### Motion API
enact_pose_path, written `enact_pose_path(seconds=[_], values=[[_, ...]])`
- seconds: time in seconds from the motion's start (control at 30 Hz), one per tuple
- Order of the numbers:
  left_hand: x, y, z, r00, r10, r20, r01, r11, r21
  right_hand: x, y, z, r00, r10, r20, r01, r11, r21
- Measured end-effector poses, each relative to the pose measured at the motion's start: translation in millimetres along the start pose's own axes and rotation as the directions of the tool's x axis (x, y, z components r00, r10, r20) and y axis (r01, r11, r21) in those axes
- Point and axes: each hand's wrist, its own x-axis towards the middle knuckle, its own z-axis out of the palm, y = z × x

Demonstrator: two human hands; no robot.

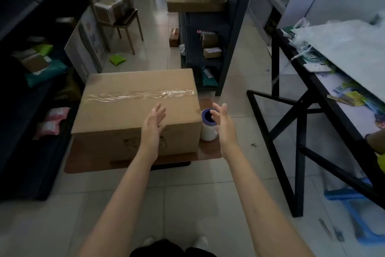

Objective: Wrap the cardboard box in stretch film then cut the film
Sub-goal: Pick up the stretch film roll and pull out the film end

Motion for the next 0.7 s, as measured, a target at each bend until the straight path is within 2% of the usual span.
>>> enact_pose_path(seconds=[0.33, 0.5, 0.7], values=[[37, -11, 74, 0.998, -0.008, -0.065, 0.008, 1.0, -0.003, 74, -5, -53, 0.999, 0.0, 0.041, 0.003, 0.998, -0.061], [80, -20, 107, 0.992, -0.033, -0.121, 0.022, 0.995, -0.095, 124, -7, -77, 0.997, 0.017, 0.073, -0.011, 0.997, -0.081], [123, -26, 132, 0.976, -0.077, -0.204, 0.04, 0.983, -0.177, 172, -5, -116, 0.987, 0.11, 0.118, -0.088, 0.981, -0.173]])
